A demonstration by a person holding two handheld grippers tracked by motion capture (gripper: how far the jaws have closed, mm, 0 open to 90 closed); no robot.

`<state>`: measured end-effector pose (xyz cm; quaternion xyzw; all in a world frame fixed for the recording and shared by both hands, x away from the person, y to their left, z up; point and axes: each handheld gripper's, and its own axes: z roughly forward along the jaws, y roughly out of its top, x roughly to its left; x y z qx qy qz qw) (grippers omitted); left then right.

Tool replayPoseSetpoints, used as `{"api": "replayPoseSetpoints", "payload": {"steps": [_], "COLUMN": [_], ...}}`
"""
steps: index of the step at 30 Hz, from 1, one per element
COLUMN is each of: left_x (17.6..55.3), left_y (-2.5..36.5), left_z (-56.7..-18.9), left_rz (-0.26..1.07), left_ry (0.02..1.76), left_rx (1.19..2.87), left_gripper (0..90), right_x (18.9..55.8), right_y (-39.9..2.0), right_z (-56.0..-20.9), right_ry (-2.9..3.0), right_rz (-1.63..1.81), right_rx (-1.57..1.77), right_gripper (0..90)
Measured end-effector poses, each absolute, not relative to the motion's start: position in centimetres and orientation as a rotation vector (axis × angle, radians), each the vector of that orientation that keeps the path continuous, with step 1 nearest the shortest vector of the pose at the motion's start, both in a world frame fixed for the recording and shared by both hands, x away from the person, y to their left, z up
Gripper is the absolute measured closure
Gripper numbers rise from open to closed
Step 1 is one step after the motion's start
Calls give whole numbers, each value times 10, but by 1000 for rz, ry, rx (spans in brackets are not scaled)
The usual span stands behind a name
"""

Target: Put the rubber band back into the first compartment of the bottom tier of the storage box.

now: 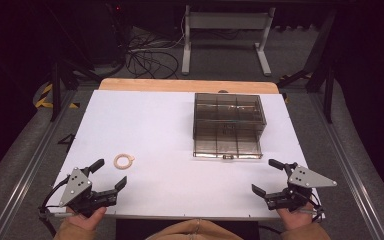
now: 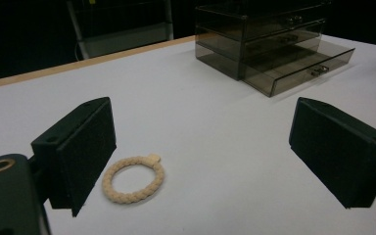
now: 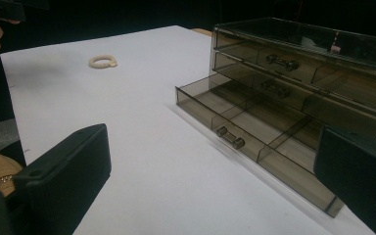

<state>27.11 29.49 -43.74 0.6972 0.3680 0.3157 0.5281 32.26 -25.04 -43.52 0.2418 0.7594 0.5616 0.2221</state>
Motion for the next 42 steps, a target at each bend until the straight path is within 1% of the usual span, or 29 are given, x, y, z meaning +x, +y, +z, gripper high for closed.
{"api": "replayPoseSetpoints", "payload": {"steps": [14,22,32,42], "left_x": [273,272,276,288], "left_y": [294,293,293,292], "left_z": [-437,-436,-432,-422], "left_rz": [772,777,745,727], "left_ry": [901,884,892,886], "left_rx": [1667,1680,1679,1704], "left_gripper": [125,125,126,126], "right_x": [324,324,325,325], "right_y": [-249,-249,-249,-248], "right_z": [-437,-437,-438,-439], "right_ry": [2108,2107,2111,2126], "right_rz": [1550,1551,1551,1545], "right_rx": [663,666,673,672], "right_gripper": [22,22,23,25]}}
